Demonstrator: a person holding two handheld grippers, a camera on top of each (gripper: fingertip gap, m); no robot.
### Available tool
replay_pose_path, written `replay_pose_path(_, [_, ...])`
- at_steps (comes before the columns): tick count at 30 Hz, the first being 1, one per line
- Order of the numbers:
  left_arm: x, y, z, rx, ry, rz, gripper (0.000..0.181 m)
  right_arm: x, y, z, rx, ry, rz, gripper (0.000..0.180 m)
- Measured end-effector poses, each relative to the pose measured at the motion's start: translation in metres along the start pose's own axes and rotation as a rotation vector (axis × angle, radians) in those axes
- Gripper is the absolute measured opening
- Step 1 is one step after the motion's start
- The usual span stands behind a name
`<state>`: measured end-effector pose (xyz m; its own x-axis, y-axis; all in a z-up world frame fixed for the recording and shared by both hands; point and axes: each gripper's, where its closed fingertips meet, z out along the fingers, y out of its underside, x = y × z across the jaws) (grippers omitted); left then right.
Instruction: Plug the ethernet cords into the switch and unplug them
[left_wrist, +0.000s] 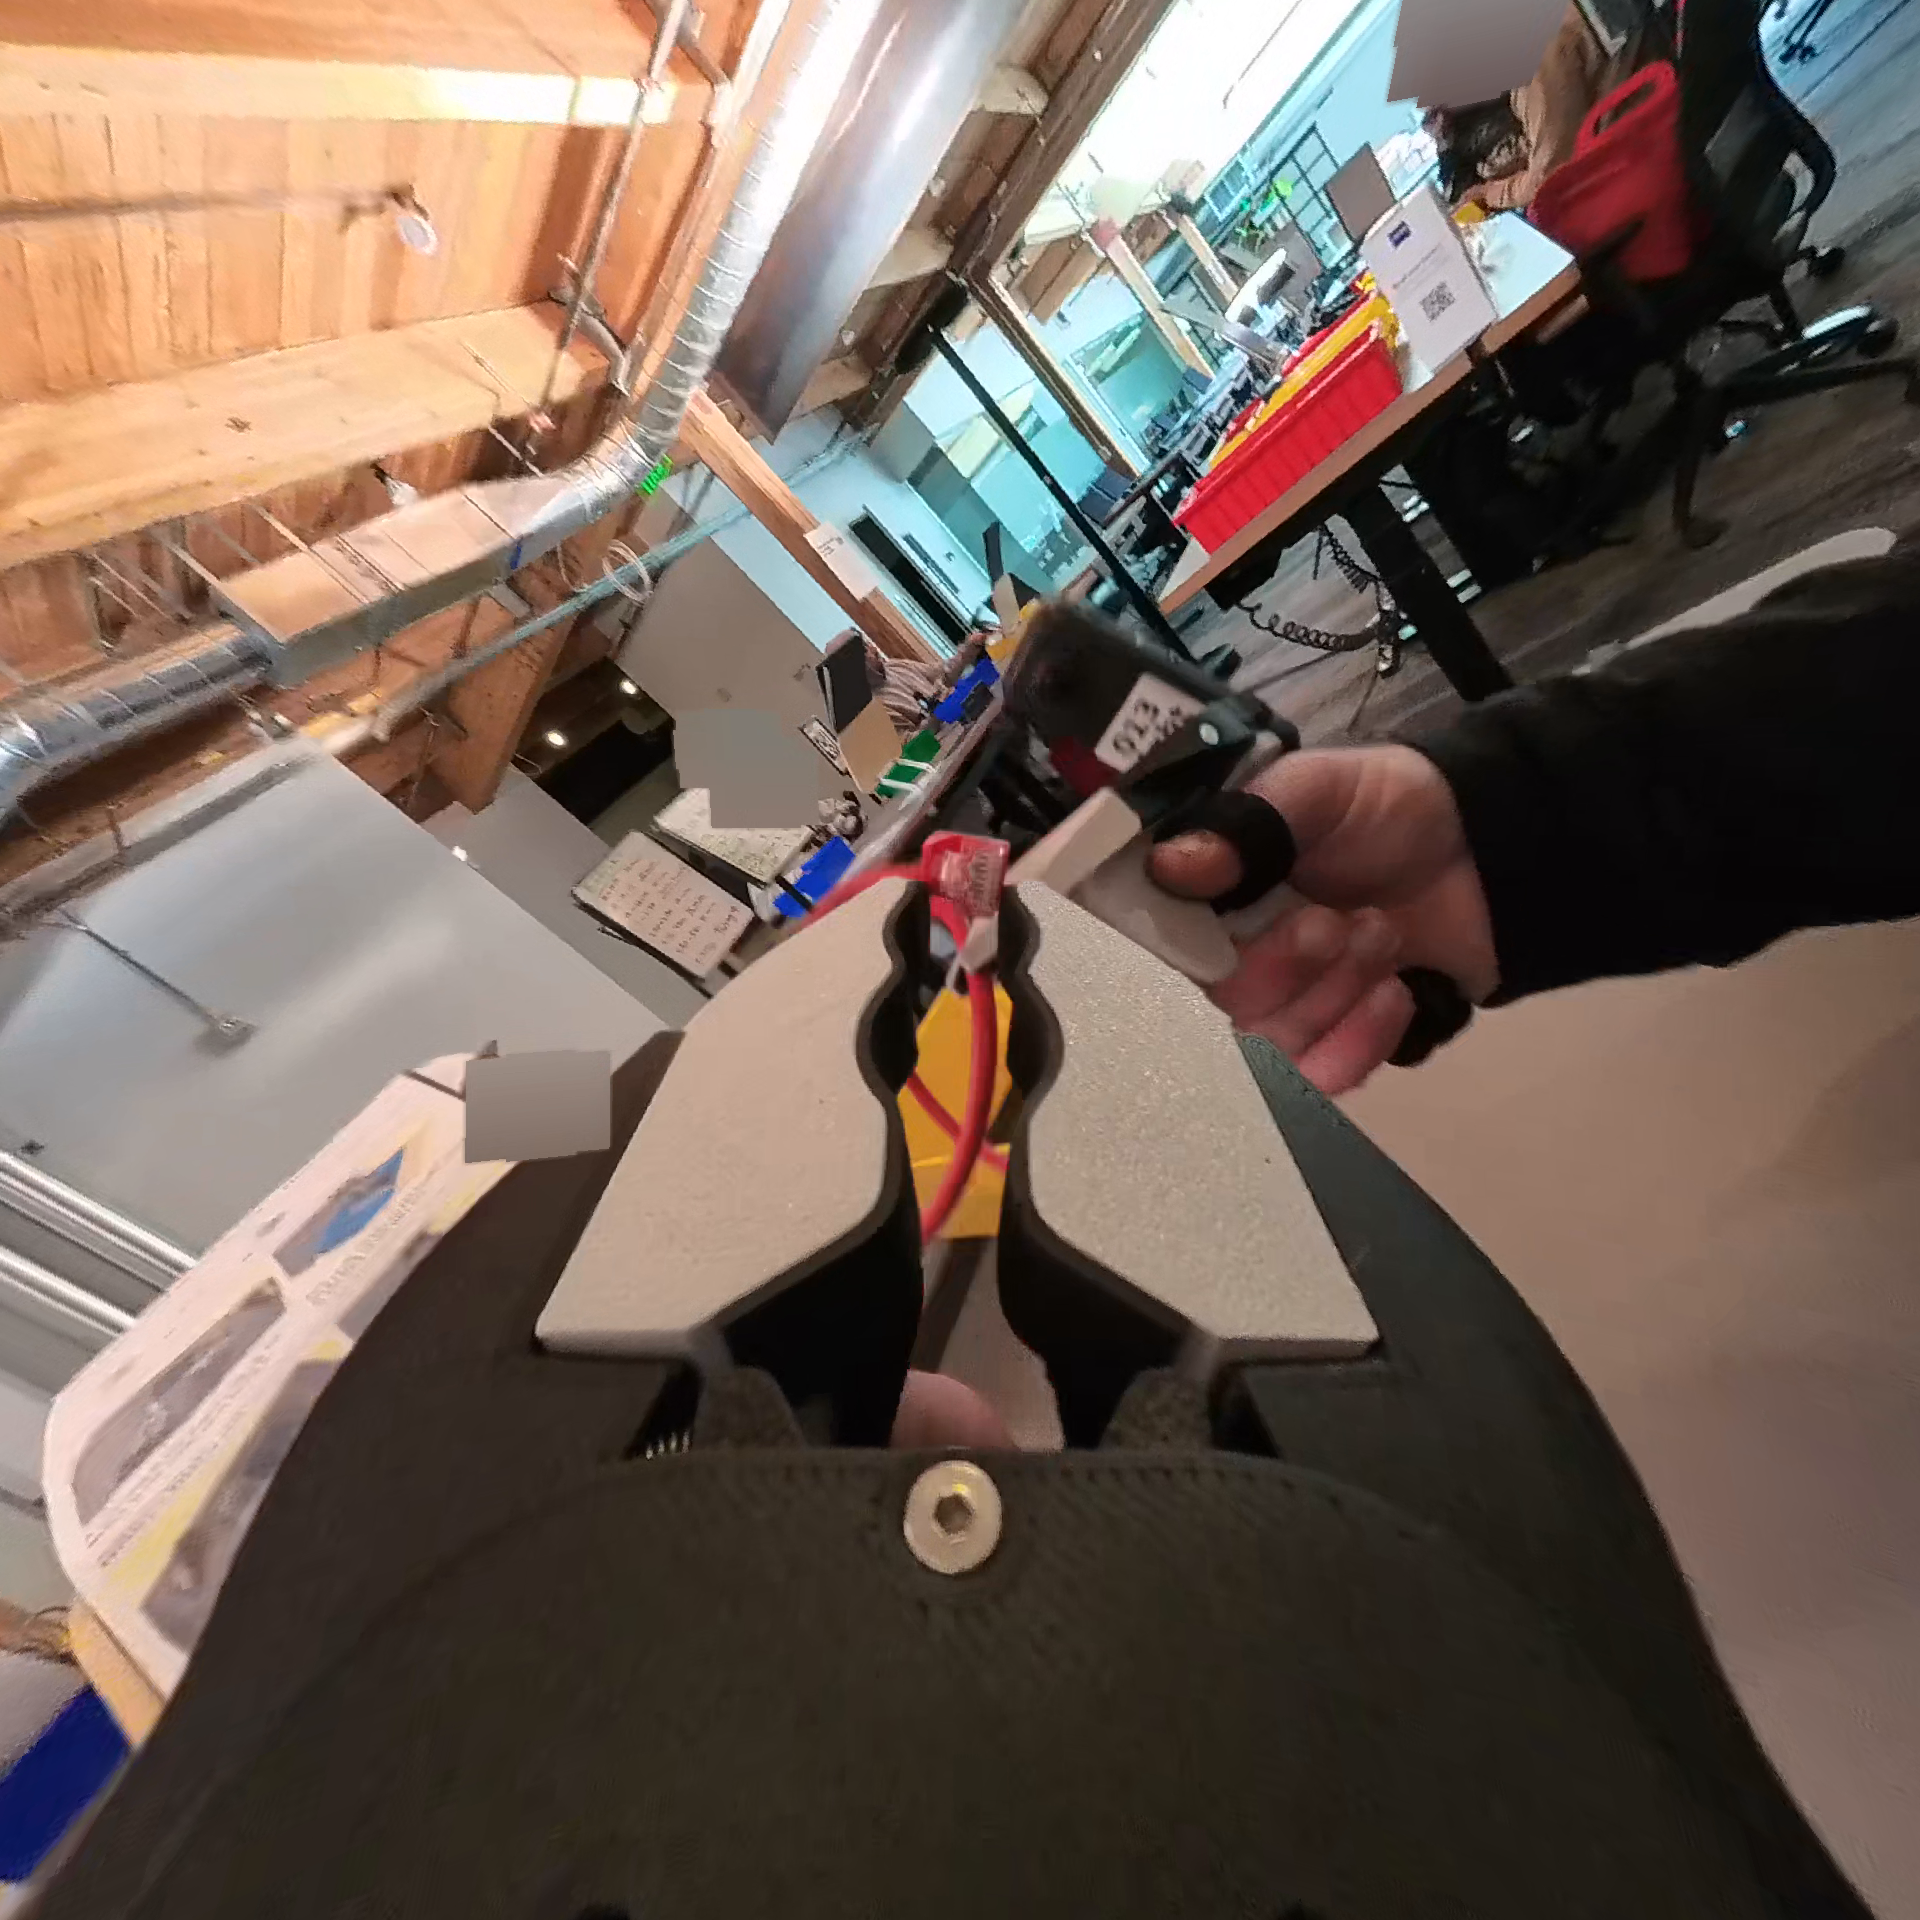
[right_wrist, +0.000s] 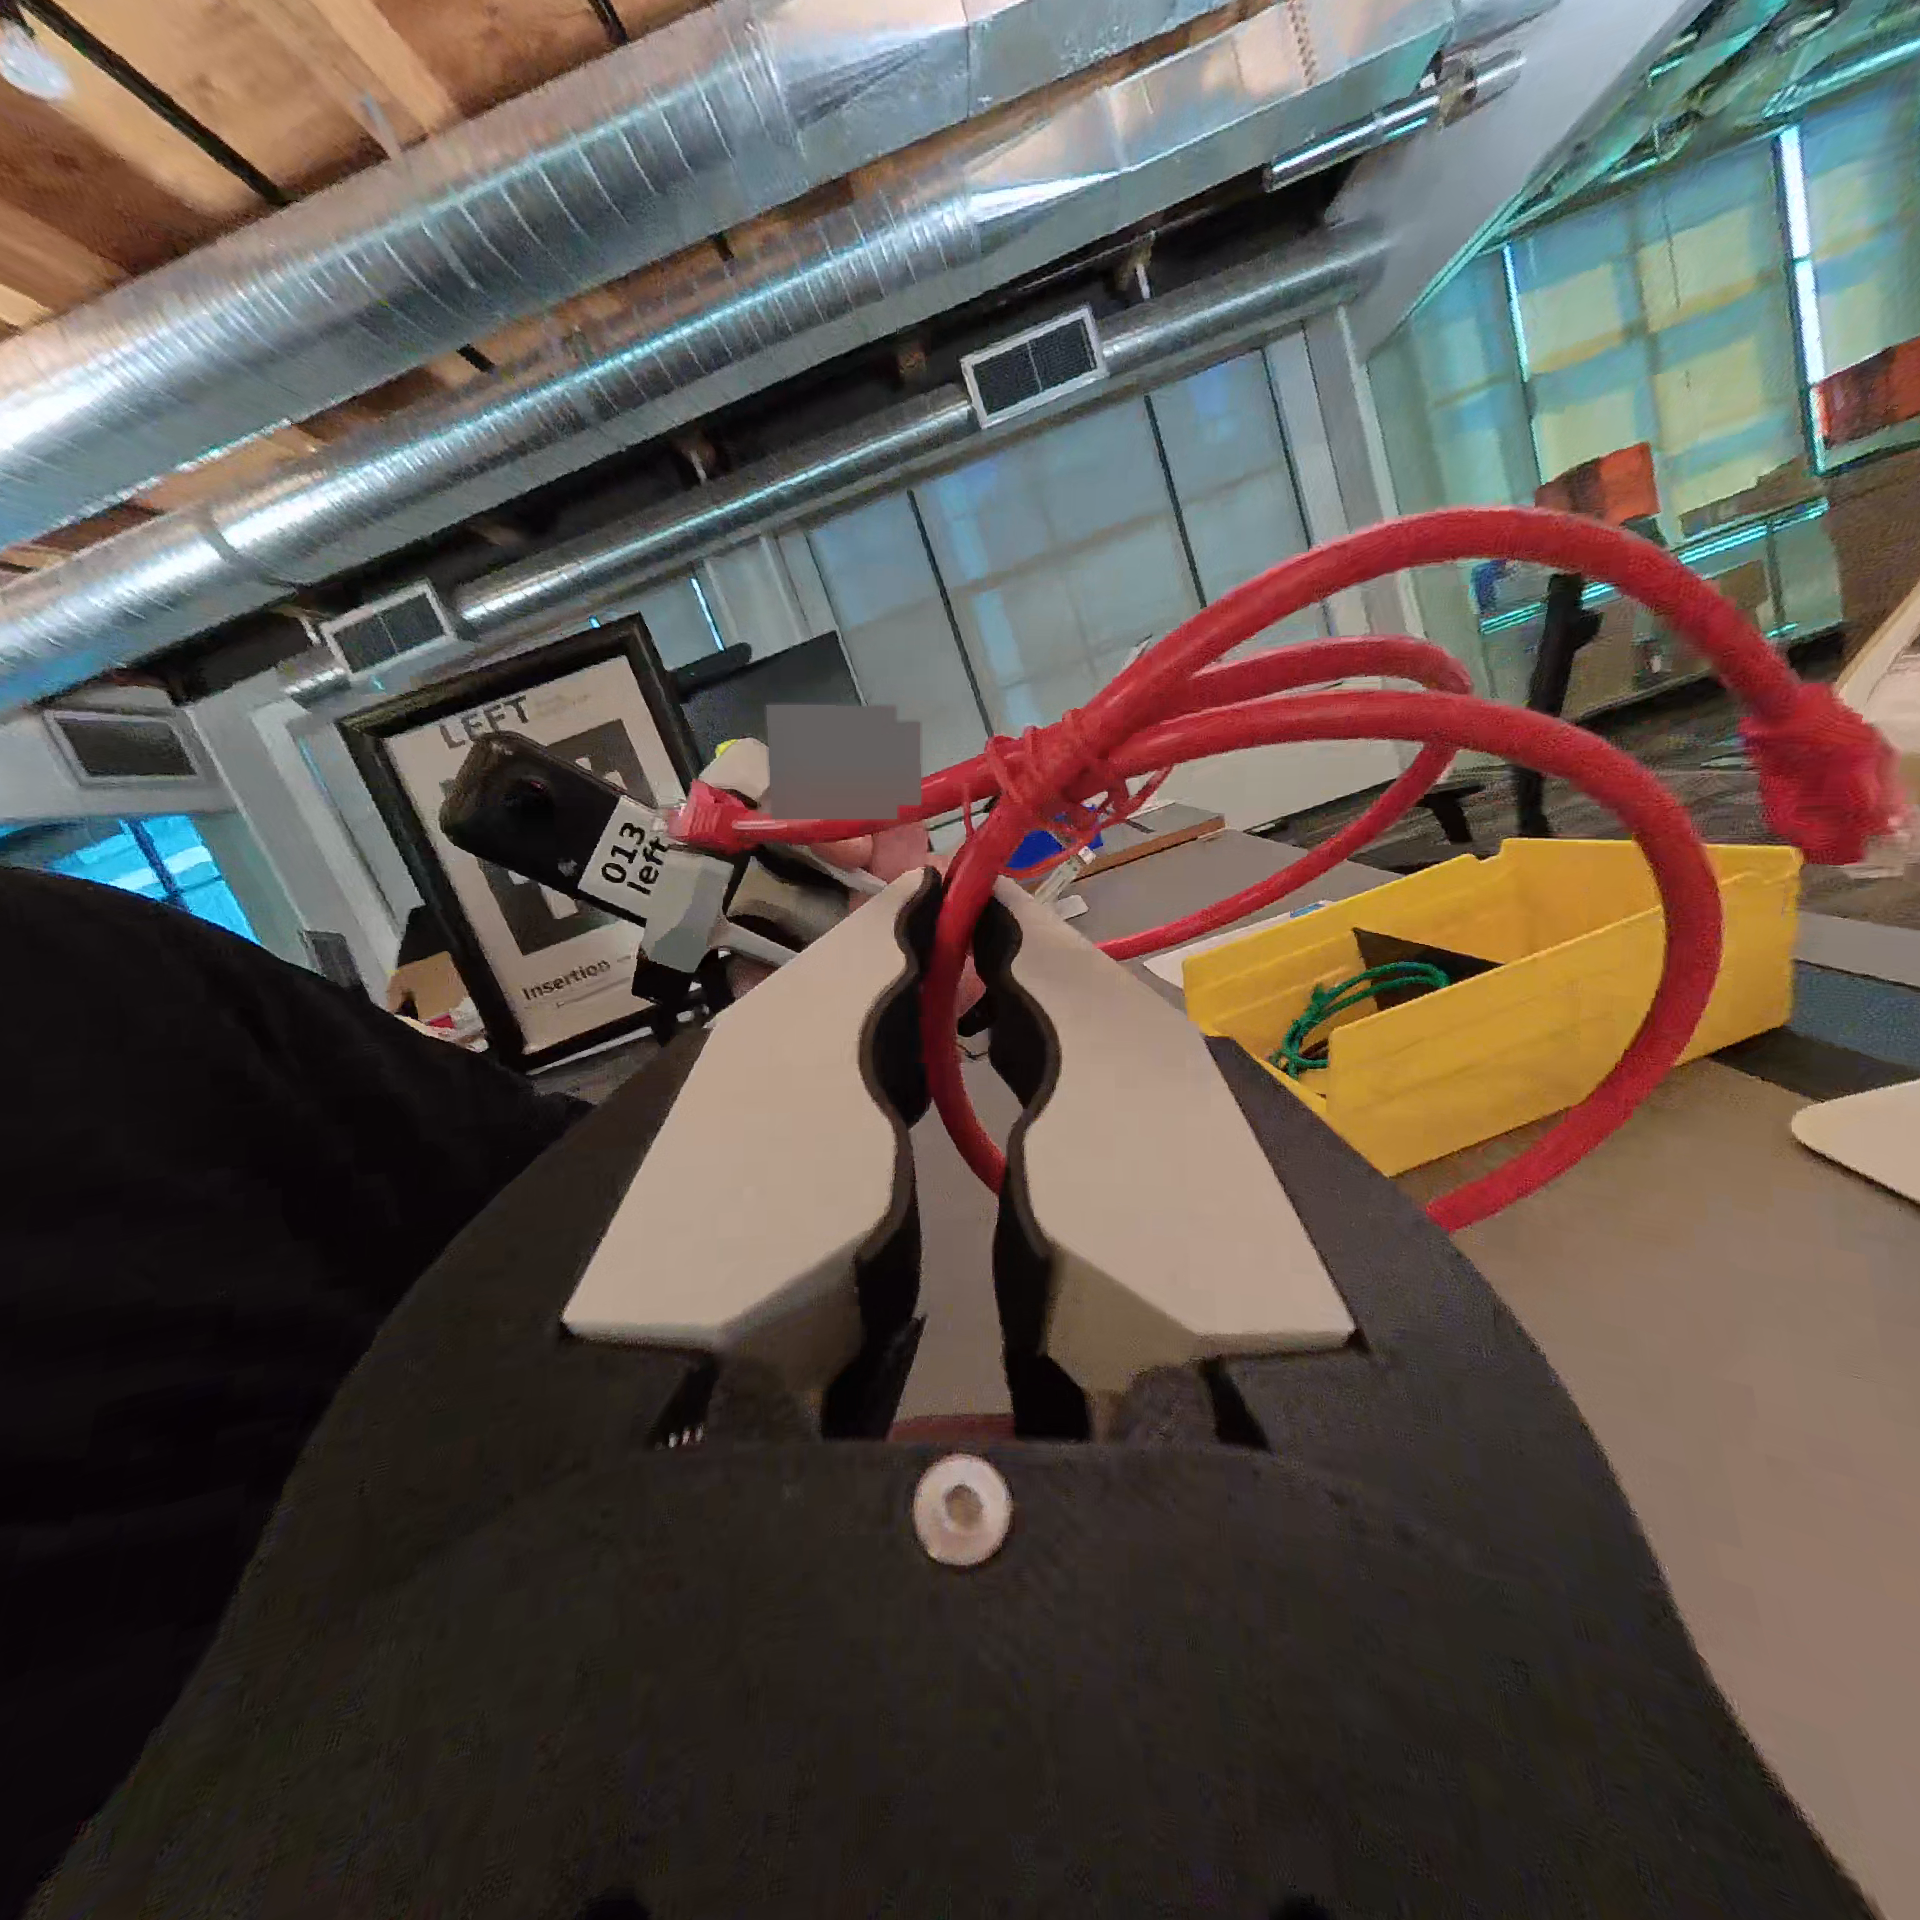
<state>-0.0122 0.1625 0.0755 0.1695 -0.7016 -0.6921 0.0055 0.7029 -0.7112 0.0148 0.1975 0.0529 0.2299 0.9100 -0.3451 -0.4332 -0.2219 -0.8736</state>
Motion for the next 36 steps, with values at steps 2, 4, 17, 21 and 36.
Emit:
replay_pose_path(2, [0.000, 0.013, -0.001, -0.046, 0.038, -0.042, 0.007, 0.003, -0.004, -0.007, -0.042, 0.065, -0.096, 0.004])
replay_pose_path(4, [-0.002, 0.022, -0.005, -0.059, 0.069, -0.097, 0.023, 0.011, 0.001, -0.014, -0.164, 0.156, -0.208, 0.003])
replay_pose_path(17, [0.021, 0.023, -0.011, -0.282, 0.211, 0.084, 0.072, -0.044, 0.082, -0.045, -0.739, -0.132, -0.260, 0.003])
replay_pose_path(21, [0.054, 0.041, 0.005, -0.386, 0.238, 0.385, 0.078, -0.065, 0.117, -0.044, -0.878, -0.270, -0.218, 0.004])
replay_pose_path(36, [0.045, 0.068, 0.018, -0.394, 0.153, 0.182, 0.006, -0.069, 0.075, -0.026, -0.613, -0.284, -0.203, 0.046])
